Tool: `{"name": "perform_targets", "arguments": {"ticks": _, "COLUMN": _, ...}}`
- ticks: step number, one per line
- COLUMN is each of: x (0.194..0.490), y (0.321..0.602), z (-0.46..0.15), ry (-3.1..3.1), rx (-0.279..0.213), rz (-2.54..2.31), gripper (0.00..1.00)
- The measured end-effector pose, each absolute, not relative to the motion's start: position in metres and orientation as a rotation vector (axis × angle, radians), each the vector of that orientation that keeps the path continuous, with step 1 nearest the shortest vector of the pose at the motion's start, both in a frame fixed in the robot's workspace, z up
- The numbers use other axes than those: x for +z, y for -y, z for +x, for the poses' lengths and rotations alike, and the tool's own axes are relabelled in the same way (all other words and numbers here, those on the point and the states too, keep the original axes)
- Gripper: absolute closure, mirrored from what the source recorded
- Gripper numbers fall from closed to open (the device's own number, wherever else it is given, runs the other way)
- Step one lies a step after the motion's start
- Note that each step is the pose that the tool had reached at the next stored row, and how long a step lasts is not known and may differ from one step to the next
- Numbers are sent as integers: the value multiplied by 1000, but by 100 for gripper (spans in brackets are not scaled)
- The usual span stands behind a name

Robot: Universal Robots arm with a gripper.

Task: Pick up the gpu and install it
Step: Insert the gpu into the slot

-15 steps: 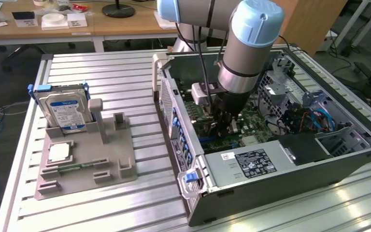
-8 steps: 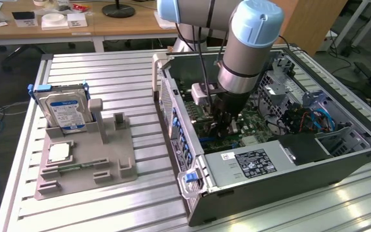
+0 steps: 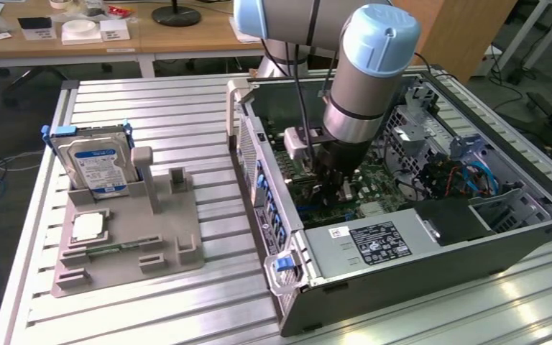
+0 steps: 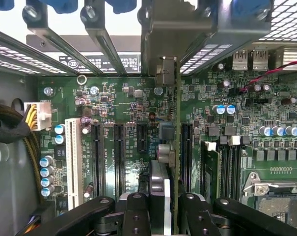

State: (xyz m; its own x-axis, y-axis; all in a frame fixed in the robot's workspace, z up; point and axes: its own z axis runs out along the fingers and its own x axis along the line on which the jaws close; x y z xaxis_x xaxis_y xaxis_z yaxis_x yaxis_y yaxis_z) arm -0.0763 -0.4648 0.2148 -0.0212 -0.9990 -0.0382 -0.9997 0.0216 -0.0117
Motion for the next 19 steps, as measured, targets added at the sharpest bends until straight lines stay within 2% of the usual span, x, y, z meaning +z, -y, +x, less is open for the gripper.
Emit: {"name": "perform_targets", "arguments": {"ticks": 19, "x": 204, "y": 465, "z": -76, "ry": -2220, "rx": 30, "rz": -2173, "gripper": 72}}
